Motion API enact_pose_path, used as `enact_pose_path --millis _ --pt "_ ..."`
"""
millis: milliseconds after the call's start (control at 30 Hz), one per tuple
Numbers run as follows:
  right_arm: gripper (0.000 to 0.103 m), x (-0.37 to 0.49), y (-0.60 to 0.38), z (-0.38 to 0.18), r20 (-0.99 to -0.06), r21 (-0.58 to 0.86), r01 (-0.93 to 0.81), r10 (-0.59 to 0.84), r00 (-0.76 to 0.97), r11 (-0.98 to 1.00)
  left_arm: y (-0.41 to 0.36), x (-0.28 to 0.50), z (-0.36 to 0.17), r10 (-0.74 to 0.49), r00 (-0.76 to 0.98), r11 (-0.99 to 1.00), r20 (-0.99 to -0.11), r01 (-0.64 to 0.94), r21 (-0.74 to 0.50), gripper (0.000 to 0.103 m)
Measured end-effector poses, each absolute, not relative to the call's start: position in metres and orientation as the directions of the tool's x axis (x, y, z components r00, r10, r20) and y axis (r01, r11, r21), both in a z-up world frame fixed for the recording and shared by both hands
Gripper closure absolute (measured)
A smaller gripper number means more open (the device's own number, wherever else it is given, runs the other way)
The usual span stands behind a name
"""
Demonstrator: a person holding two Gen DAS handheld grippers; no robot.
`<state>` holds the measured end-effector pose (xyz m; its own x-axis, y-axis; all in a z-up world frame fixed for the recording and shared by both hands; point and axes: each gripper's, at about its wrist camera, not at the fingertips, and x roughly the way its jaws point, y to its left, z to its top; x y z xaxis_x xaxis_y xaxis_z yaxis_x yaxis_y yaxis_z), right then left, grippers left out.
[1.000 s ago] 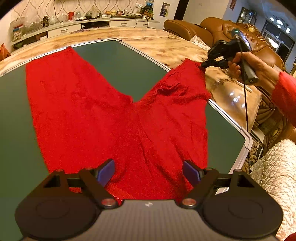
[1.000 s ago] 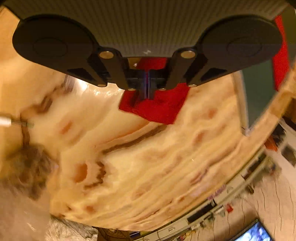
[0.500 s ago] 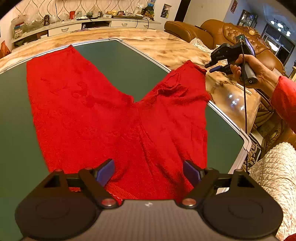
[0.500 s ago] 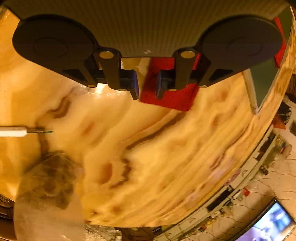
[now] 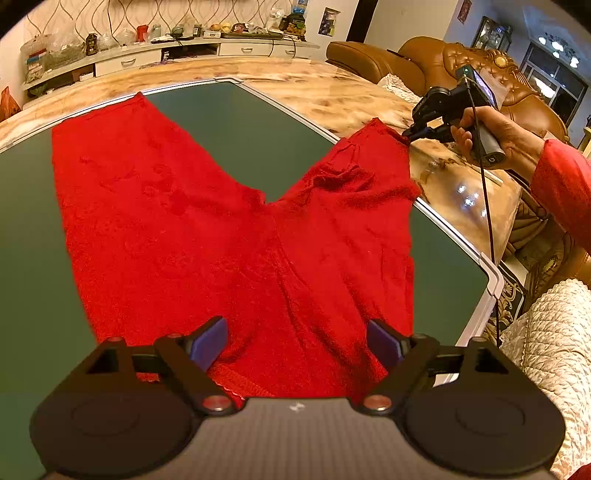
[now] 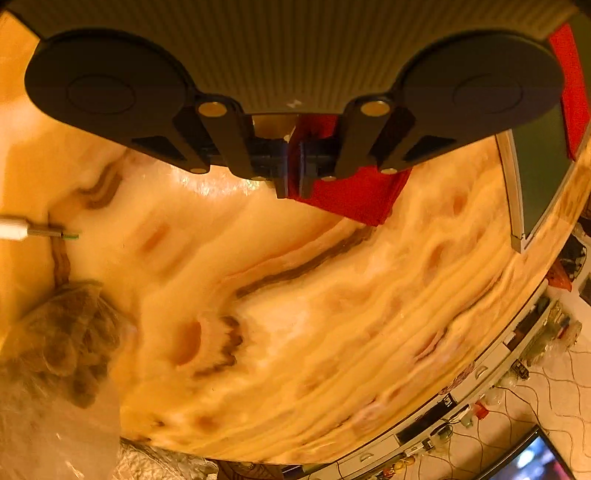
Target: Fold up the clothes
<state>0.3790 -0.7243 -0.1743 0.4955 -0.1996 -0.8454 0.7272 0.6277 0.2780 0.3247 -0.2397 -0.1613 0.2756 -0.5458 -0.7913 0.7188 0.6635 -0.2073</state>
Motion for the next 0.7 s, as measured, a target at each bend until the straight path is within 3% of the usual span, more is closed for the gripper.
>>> enact_pose_path --millis 333,467,633,700 --pt "0.098 0.403 -0.737 -0.17 -0.825 0.117 0.719 -0.336 0.455 0.686 -0.24 0.322 -0.162 -0.54 0.28 0.656 -0.794 0.731 -0.188 0.016" --pt "0.096 0.401 -0.745 -0.174 -0.83 0.145 0.721 -0.313 0.462 0.678 -0.24 0.322 -0.162 -0.541 0.279 0.655 -0.793 0.732 -0.189 0.015" --pt "0.08 0.385 -0.745 -0.164 -0.804 0.222 0.724 -0.297 0.515 0.653 -0.24 0.324 -0.162 -0.543 0.277 0.656 -0.793 0.729 -0.195 0.015" --pt "0.078 0.38 -0.745 -0.159 -0.799 0.252 0.722 -0.283 0.531 0.644 -0.241 0.324 -0.162 -0.543 0.277 0.656 -0.793 0.73 -0.194 0.015"
